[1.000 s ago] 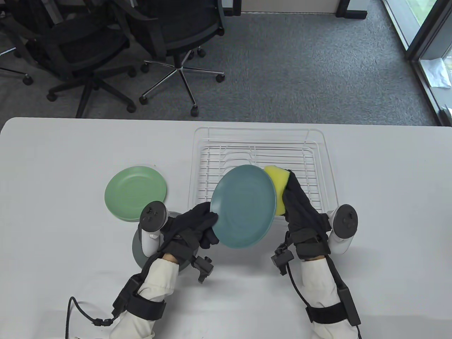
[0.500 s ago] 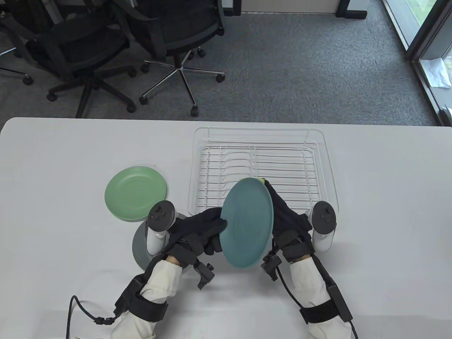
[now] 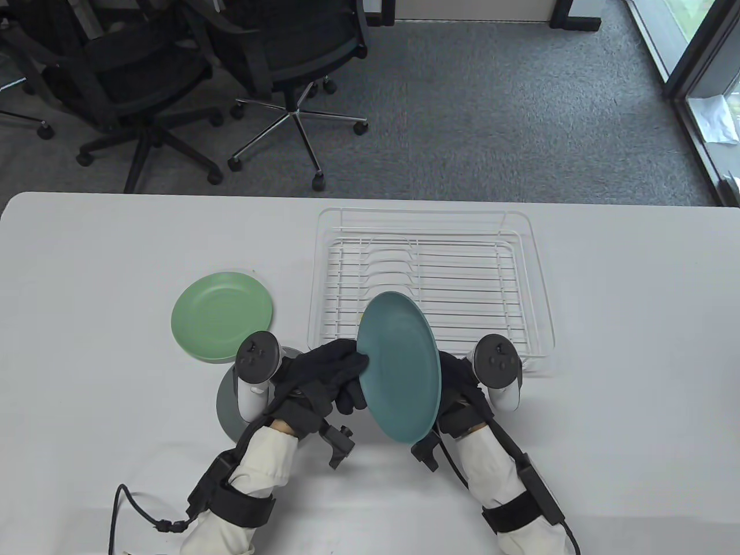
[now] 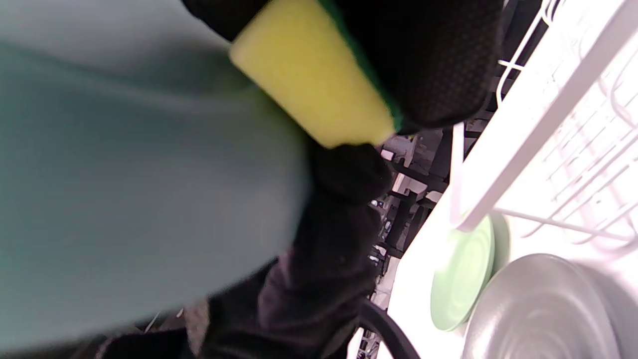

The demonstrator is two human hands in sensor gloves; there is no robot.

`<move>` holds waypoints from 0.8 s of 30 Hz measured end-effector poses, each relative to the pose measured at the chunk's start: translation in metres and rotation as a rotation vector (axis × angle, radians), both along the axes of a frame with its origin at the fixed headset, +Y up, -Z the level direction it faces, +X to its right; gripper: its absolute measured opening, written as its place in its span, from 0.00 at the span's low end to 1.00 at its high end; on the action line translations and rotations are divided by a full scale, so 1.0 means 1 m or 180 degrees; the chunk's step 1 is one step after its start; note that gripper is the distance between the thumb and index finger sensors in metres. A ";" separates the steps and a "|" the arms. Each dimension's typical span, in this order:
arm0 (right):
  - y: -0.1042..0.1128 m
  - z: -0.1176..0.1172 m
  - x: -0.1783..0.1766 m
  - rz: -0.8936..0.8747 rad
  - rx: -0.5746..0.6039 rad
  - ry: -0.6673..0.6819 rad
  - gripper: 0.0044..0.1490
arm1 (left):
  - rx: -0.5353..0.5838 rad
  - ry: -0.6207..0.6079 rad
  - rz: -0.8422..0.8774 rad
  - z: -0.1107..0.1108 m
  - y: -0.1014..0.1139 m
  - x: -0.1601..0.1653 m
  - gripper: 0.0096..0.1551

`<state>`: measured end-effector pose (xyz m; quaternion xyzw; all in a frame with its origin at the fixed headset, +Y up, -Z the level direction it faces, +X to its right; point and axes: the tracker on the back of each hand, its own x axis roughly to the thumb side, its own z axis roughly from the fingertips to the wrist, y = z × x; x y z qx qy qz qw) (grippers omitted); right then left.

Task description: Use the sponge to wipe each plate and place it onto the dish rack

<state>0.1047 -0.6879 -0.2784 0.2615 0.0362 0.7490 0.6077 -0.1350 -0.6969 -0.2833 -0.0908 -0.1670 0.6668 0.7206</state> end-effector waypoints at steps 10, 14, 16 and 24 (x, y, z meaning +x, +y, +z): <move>-0.003 0.001 -0.010 0.0023 -0.0139 0.0228 0.40 | -0.0056 0.0590 0.0307 -0.002 -0.004 -0.017 0.21; -0.005 0.000 -0.010 -0.0164 -0.0352 0.0417 0.41 | -0.0053 0.0750 0.0379 -0.003 -0.007 -0.024 0.21; -0.002 0.001 -0.008 -0.0186 -0.0447 0.0537 0.42 | -0.0027 0.0835 0.0380 -0.004 -0.007 -0.029 0.21; 0.041 0.018 0.010 0.0115 -0.0136 0.0343 0.46 | -0.0010 0.1061 0.0286 -0.007 -0.011 -0.042 0.22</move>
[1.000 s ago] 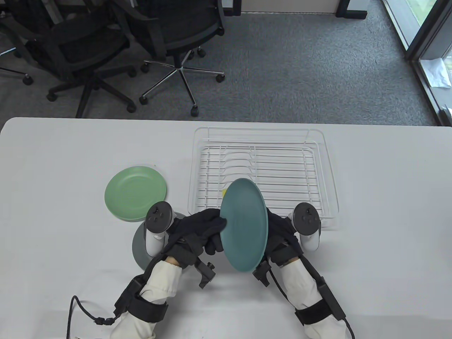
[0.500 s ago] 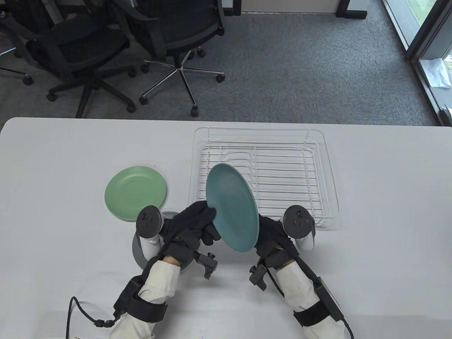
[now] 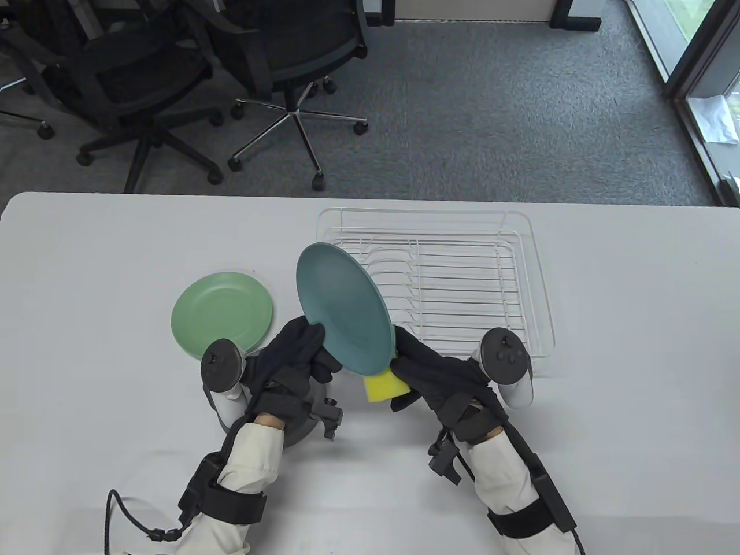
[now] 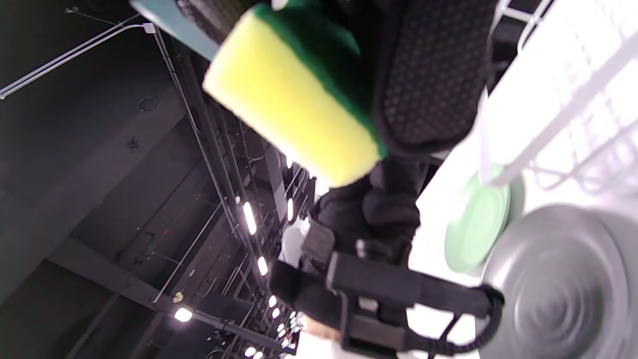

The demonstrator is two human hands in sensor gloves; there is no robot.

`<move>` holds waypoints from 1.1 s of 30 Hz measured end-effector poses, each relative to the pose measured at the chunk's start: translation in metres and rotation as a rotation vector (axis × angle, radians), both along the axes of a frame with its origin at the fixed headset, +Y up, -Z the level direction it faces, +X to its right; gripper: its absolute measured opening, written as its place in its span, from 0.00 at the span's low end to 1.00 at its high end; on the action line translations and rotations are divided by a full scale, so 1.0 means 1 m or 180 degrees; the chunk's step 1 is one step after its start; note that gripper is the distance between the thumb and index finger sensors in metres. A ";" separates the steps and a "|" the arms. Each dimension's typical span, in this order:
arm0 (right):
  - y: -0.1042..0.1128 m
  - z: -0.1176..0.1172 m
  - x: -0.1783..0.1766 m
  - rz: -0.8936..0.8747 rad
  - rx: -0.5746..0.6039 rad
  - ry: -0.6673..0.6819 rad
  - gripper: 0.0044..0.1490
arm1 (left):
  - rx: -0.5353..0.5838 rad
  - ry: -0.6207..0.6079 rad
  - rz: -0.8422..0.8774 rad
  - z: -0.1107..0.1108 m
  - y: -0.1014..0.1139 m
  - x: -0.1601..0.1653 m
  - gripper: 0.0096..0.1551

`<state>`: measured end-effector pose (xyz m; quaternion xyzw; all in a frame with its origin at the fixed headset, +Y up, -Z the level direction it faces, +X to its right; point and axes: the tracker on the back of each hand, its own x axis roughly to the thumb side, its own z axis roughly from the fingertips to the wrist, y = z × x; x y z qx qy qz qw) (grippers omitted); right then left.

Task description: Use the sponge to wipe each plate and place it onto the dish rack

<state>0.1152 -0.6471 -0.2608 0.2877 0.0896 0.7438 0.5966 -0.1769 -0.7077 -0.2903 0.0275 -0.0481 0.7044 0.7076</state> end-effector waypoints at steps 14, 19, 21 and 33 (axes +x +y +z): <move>0.012 0.000 0.035 -0.0360 0.0387 -0.0574 0.39 | 0.0043 -0.0413 -0.0496 0.001 -0.004 0.025 0.22; -0.001 -0.008 0.032 -0.0836 0.0098 -0.0226 0.38 | 0.0182 -0.0680 -0.0630 0.006 0.004 0.041 0.22; -0.006 -0.010 0.030 -0.0832 0.0064 -0.0232 0.38 | 0.0209 -0.0752 -0.0641 0.008 0.006 0.044 0.22; -0.032 -0.016 -0.002 -0.0484 -0.0304 0.0047 0.40 | 0.0400 -0.0485 -0.0525 0.010 0.015 0.035 0.22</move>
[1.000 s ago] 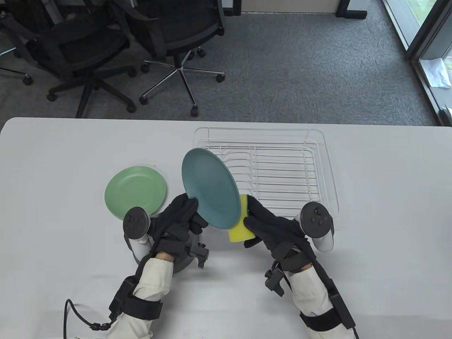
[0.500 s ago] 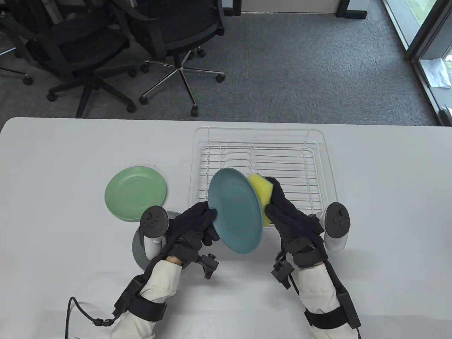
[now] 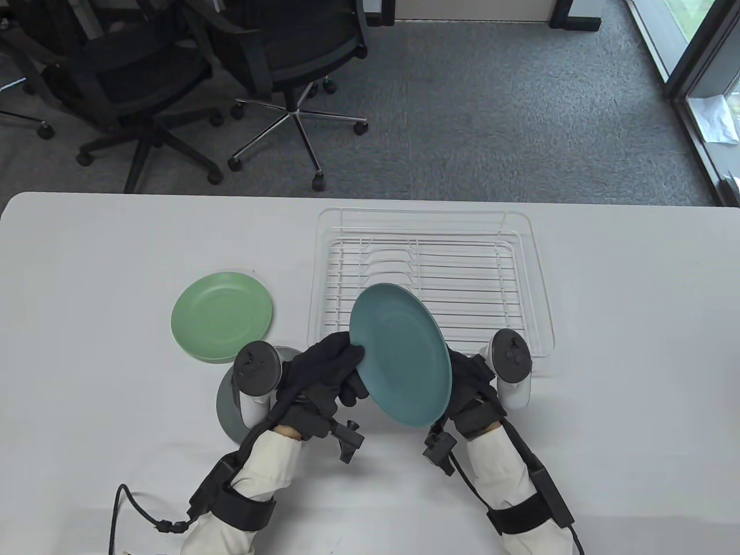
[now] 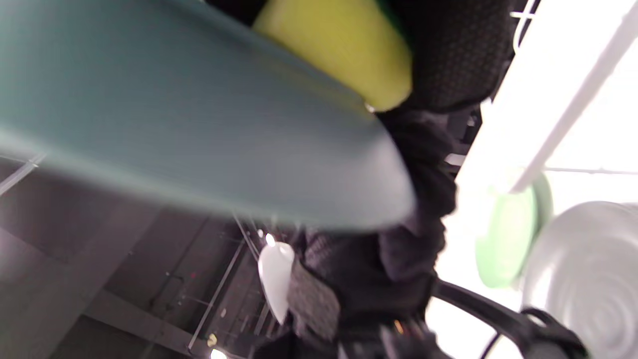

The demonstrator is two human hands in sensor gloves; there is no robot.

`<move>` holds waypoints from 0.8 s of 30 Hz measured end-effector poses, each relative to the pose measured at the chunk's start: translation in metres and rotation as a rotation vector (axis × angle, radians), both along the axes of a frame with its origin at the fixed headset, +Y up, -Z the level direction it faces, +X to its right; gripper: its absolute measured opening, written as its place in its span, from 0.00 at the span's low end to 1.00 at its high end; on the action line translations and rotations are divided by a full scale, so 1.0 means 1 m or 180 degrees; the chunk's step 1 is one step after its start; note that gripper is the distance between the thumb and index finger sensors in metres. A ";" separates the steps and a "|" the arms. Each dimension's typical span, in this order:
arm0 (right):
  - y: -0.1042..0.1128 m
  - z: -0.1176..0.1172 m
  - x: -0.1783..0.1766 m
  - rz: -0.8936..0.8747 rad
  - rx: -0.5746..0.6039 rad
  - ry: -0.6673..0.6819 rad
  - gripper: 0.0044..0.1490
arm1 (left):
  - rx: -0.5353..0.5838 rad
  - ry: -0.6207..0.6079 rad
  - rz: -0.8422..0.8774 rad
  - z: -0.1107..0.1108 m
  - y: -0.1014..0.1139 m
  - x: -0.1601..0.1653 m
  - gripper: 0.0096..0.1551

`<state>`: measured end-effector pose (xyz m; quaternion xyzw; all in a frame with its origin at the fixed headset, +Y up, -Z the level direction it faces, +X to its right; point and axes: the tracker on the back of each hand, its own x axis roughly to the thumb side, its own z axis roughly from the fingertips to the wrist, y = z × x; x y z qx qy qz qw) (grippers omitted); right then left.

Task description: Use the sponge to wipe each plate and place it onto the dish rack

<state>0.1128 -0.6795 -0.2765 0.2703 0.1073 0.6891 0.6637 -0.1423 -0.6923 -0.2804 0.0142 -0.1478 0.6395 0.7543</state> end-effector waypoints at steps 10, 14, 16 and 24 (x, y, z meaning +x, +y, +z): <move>0.035 0.011 0.021 0.0173 0.0283 0.0238 0.42 | -0.0215 0.0408 0.0172 -0.010 -0.011 -0.028 0.22; 0.045 0.015 0.034 0.0116 0.0473 -0.0085 0.43 | -0.0252 0.0388 0.0086 -0.011 -0.015 -0.025 0.22; 0.046 0.015 0.039 0.0048 0.0538 -0.0311 0.42 | -0.0269 0.0344 0.0029 -0.011 -0.016 -0.022 0.22; 0.028 0.004 0.038 -0.0251 0.0377 -0.0388 0.38 | -0.0368 -0.0054 -0.0027 -0.011 -0.019 -0.008 0.22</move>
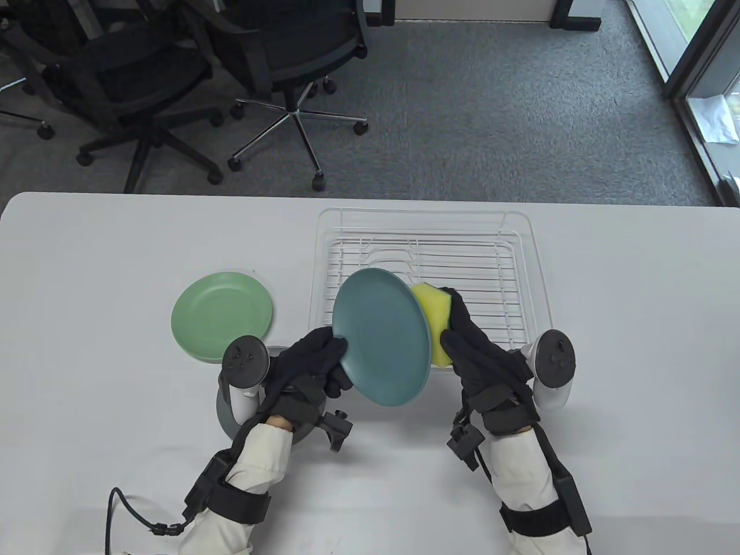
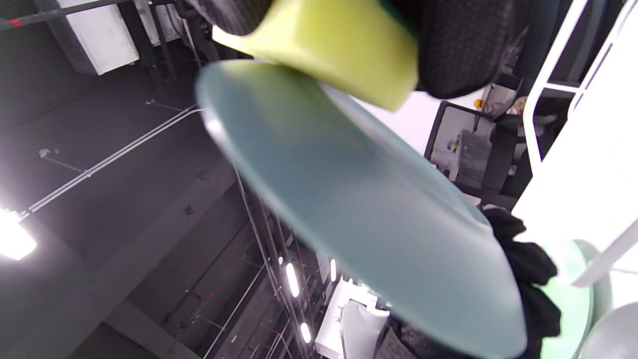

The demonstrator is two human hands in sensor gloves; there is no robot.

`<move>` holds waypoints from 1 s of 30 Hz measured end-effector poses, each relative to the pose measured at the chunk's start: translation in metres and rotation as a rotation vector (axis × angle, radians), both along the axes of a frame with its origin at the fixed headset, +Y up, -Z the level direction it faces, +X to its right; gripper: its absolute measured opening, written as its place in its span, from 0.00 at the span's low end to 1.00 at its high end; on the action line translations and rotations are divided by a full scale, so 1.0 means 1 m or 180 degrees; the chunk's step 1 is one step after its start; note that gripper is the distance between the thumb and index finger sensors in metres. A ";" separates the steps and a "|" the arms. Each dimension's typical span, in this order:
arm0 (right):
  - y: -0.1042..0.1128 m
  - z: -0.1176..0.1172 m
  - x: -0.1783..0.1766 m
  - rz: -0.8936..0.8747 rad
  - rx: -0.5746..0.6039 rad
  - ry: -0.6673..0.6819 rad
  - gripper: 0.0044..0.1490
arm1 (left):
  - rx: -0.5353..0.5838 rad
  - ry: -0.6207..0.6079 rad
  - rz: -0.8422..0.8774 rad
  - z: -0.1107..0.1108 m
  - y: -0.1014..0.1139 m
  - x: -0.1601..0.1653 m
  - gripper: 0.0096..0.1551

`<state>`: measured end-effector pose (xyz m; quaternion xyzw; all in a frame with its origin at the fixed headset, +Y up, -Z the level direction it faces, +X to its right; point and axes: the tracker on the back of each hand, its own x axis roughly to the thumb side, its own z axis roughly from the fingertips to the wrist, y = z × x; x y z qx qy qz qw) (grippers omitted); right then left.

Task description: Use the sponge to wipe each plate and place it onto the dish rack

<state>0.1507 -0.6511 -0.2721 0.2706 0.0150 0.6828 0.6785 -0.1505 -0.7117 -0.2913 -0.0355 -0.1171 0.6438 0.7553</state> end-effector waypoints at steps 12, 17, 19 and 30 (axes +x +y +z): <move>-0.029 -0.009 -0.029 0.0047 -0.0382 0.0382 0.39 | 0.0097 -0.0448 0.0205 0.008 0.010 0.021 0.22; -0.034 -0.008 -0.042 0.0122 -0.0501 0.0747 0.39 | 0.0204 -0.0116 0.0471 0.009 0.017 0.008 0.22; -0.033 -0.007 -0.043 0.0073 -0.0537 0.0873 0.40 | 0.0295 0.0103 0.0450 0.009 0.021 -0.001 0.22; -0.009 -0.011 0.021 -0.0773 -0.0287 0.0487 0.39 | 0.1522 0.0902 -0.0930 0.006 0.069 -0.046 0.22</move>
